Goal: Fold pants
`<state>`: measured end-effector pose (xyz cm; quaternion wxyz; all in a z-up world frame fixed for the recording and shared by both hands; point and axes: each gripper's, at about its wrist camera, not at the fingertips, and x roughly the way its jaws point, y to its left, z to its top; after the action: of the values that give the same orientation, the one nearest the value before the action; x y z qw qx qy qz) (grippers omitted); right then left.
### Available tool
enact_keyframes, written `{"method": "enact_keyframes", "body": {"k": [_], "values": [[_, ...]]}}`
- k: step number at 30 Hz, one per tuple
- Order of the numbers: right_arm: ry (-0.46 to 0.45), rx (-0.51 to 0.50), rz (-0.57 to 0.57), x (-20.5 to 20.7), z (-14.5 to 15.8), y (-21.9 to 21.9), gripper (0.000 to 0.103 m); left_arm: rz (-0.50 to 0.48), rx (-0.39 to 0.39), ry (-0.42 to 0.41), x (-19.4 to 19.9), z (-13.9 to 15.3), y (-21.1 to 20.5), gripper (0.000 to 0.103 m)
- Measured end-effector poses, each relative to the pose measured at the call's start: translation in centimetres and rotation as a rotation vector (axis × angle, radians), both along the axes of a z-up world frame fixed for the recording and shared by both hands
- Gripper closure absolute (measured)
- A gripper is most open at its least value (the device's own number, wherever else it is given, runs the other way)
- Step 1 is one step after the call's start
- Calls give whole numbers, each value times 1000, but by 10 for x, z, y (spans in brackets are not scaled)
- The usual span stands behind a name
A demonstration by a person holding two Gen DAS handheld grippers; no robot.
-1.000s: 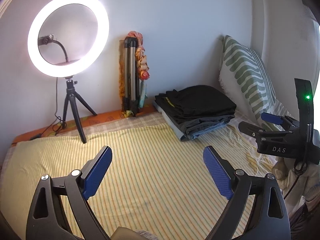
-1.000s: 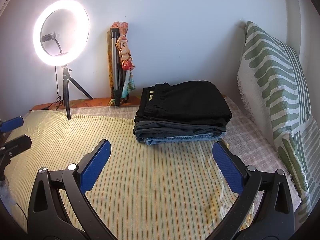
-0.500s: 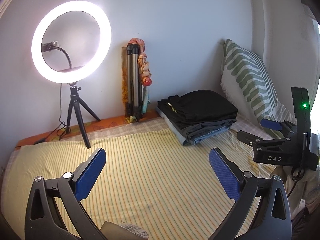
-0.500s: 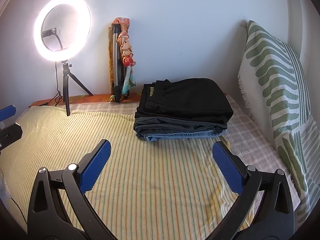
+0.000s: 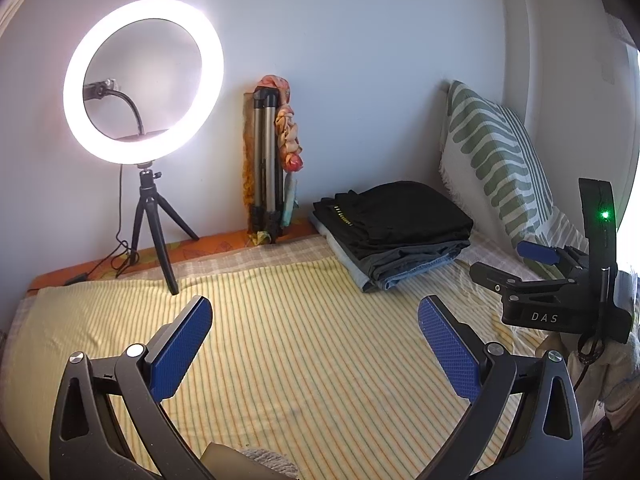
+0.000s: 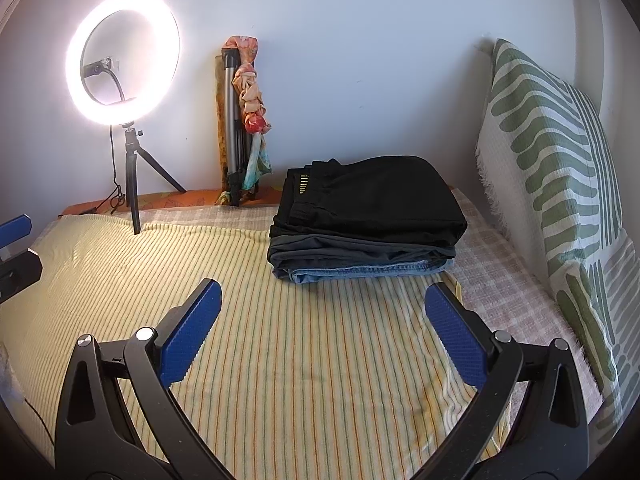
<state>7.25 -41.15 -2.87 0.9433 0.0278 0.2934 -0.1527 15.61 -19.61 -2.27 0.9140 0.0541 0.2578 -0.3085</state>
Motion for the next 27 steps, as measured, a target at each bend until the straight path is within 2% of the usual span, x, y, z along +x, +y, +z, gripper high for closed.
{"method": "enact_keyframes", "body": {"k": [27], "values": [[3, 5, 2, 0, -1, -1, 0, -19, 0, -9, -6, 3, -2, 0]]}}
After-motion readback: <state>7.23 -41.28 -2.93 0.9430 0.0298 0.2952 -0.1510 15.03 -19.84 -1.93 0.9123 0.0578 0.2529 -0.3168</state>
